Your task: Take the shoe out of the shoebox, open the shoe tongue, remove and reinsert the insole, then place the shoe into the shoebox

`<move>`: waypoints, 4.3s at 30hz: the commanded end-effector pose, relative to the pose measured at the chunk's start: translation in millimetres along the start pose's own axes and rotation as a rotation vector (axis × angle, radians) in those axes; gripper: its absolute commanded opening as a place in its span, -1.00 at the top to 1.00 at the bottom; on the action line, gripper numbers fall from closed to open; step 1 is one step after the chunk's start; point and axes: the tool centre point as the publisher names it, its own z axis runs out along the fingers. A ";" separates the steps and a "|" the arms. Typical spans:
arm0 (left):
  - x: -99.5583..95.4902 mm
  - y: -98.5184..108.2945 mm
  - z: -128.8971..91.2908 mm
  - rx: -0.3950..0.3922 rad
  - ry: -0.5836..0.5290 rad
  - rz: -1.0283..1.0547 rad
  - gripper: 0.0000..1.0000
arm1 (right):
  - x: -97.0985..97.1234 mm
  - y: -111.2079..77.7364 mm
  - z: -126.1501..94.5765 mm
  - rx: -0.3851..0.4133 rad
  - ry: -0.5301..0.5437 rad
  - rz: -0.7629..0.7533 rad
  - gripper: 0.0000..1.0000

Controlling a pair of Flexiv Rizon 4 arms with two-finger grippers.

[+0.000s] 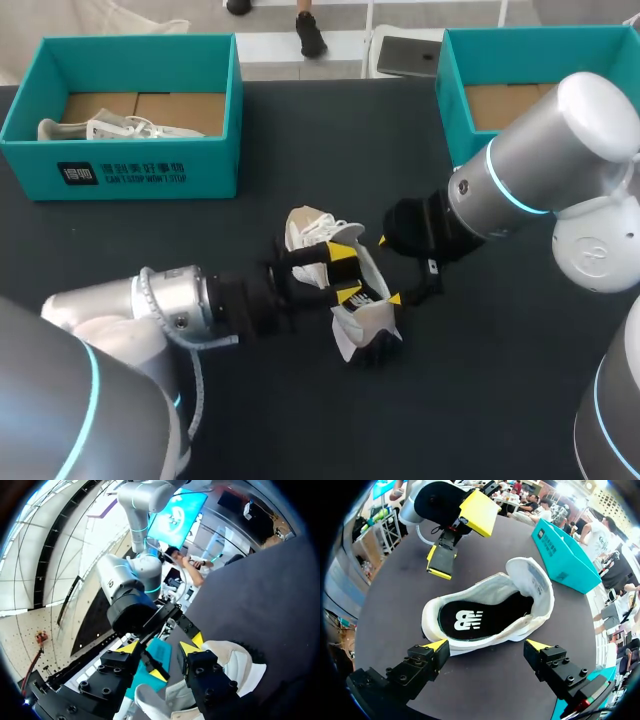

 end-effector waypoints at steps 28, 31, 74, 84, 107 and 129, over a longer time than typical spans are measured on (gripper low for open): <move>-24.2 21.1 -6.5 0.084 1.306 -0.096 -1.00 | 1.6 1.4 1.7 0.005 -0.004 0.001 -1.00; -24.2 21.1 -6.5 0.084 1.306 -0.096 -1.00 | 1.0 -4.9 -3.3 -0.008 0.008 0.016 -1.00; -23.9 52.8 6.4 -0.162 1.434 -0.036 1.00 | -32.9 -45.1 -146.7 0.053 0.145 -0.109 -1.00; -11.9 51.5 6.2 -0.256 1.492 -0.001 1.00 | -32.9 -45.1 -146.7 0.053 0.145 -0.109 -1.00; 7.8 52.1 2.9 -0.257 1.532 0.008 1.00 | -32.9 -45.1 -146.7 0.053 0.145 -0.109 -1.00; 83.2 78.3 1.0 -0.431 1.454 -0.028 1.00 | -32.9 -45.1 -146.7 0.053 0.145 -0.109 -1.00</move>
